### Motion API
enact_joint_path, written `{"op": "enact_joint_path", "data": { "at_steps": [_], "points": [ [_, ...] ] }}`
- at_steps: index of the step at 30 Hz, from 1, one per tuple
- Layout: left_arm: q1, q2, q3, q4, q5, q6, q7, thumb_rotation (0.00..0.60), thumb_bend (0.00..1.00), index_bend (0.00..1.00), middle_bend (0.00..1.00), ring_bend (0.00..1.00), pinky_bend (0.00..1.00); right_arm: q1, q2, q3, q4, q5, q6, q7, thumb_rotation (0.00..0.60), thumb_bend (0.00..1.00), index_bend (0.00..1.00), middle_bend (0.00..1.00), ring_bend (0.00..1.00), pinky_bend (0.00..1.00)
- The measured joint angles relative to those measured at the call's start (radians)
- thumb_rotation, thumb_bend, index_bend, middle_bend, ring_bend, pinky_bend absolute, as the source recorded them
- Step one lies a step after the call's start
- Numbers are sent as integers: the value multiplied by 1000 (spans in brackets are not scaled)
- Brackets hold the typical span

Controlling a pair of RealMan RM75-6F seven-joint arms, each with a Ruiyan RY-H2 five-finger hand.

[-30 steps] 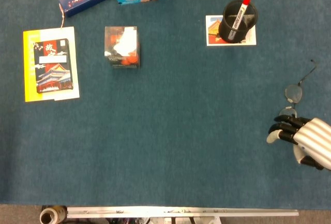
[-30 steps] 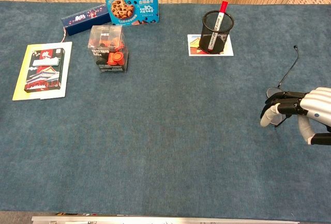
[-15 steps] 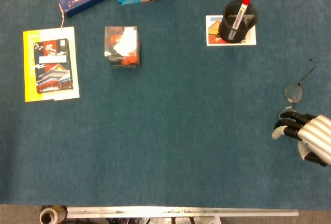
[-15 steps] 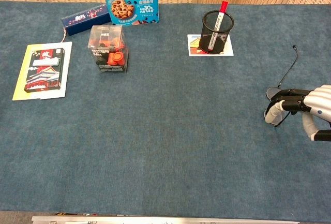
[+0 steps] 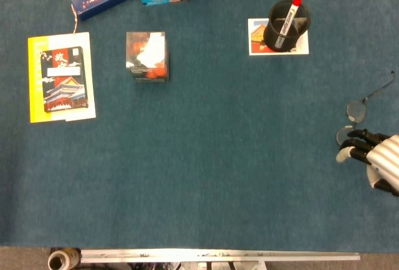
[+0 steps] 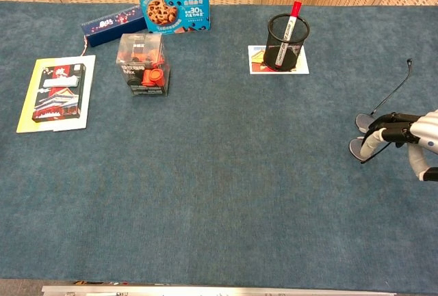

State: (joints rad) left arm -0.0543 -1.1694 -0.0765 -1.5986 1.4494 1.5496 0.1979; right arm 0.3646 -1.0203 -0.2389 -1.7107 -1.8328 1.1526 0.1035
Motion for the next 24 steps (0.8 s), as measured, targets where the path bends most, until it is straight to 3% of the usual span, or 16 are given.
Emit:
{"op": "enact_joint_path", "data": {
  "at_steps": [24],
  "points": [
    [0,-1,1,0,-1,-1,5,600,521,463,516,497,627,-17,-9,25,47,58,-8,16,600,1000,362,321,170,379]
  ]
}}
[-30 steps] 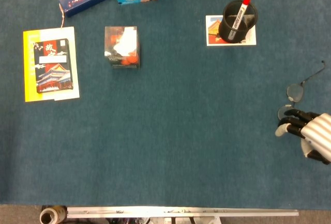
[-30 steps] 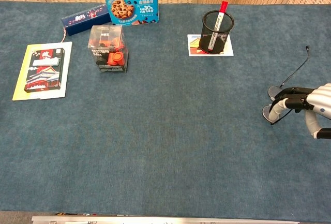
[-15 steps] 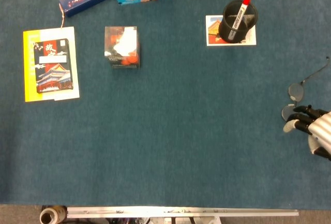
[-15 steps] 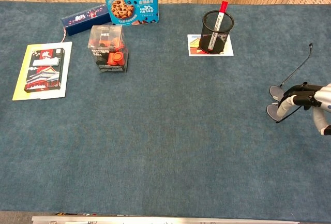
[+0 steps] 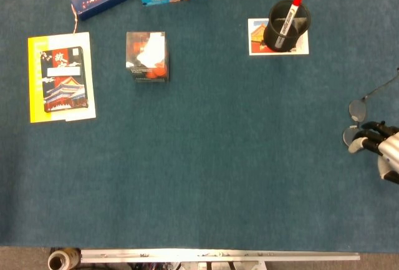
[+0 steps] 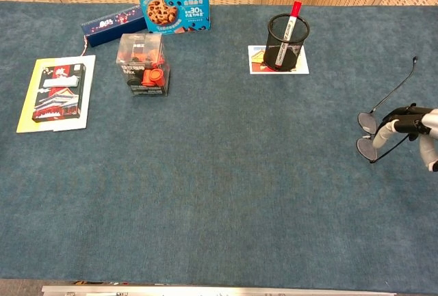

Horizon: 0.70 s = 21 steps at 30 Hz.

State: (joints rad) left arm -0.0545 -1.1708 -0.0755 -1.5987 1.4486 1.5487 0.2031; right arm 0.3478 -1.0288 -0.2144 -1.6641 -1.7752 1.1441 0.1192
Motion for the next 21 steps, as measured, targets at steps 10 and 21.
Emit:
{"op": "enact_joint_path", "data": {
  "at_steps": [10,21],
  "points": [
    [0,1,2,-3,3,1,2,600,521,467,517,497,627,-6,-13,12,31,30,-10,-6,600,1000,363,321,170,379],
    [-1,4,3,-7,1,-3,4,600,521,474,517,497,627,-5,-37,29,79,82,-49,8,600,1000,363,321,170,379]
  ]
}}
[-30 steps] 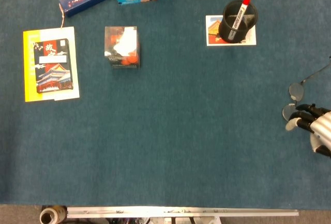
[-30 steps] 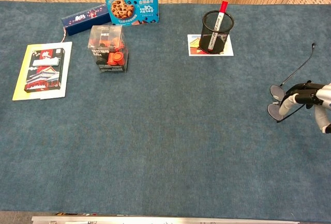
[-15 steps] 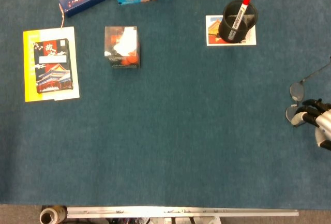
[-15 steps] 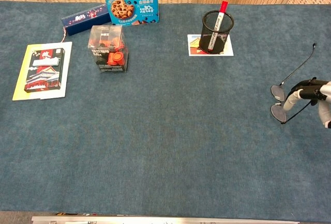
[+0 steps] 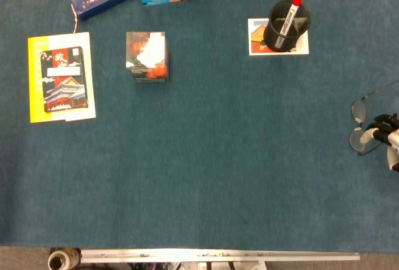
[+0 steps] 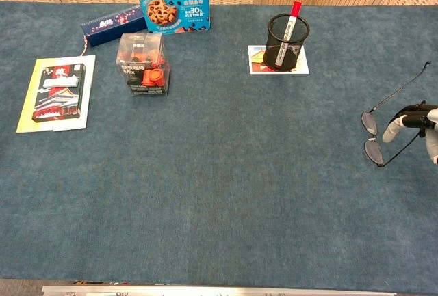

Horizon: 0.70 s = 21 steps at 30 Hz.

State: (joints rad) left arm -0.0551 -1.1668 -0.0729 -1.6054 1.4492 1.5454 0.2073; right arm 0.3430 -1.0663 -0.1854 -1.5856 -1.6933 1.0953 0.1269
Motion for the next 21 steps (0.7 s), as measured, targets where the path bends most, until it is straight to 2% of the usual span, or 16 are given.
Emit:
{"op": "enact_joint_path", "data": {
  "at_steps": [11,21],
  "points": [
    [1,-1,4,0,3,-1,2,600,522,481,517,498,627,12,-34,10,46,30,-44,26,600,1000,363,321,170,379],
    [0,2,4,-1,3,-4,-2,600,522,494,517,498,627,20,-55,18,62,7,-26,41,600,1000,363,324,170,384]
  ]
}}
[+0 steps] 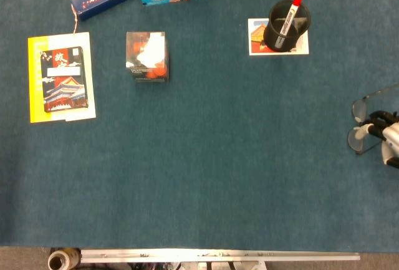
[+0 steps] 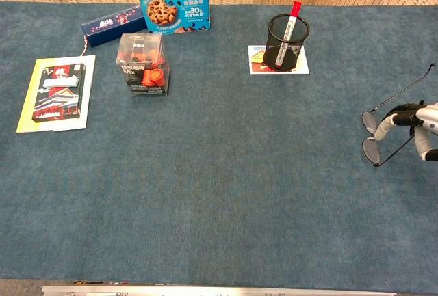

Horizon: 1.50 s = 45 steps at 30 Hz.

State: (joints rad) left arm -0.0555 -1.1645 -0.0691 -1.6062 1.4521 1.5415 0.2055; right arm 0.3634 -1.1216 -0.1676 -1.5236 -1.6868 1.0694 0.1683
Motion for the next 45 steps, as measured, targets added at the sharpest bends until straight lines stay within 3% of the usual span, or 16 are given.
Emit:
{"op": "enact_joint_path", "data": {
  "at_steps": [19,25,32,45],
  "points": [
    [0,0,-2,0,0,2,-4,600,521,507,517,499,627,12,29,-10,-42,-24,9,-4,600,1000,359,301,170,384],
    [-2,1,-3,1,-4,-1,-3,600,521,510,517,499,627,16,46,-15,-61,-27,2,-22,600,1000,256,234,173,384],
    [1,-1,-2,1,-1,3,-4,600,522,512,517,500,627,27,73,-21,-99,-9,-41,-70,600,1000,121,142,103,370],
    [0,1,-2,0,-1,3,-5,600,521,513,517,500,627,34,98,-21,-152,-12,-46,-79,600,1000,111,123,87,363]
  ]
}}
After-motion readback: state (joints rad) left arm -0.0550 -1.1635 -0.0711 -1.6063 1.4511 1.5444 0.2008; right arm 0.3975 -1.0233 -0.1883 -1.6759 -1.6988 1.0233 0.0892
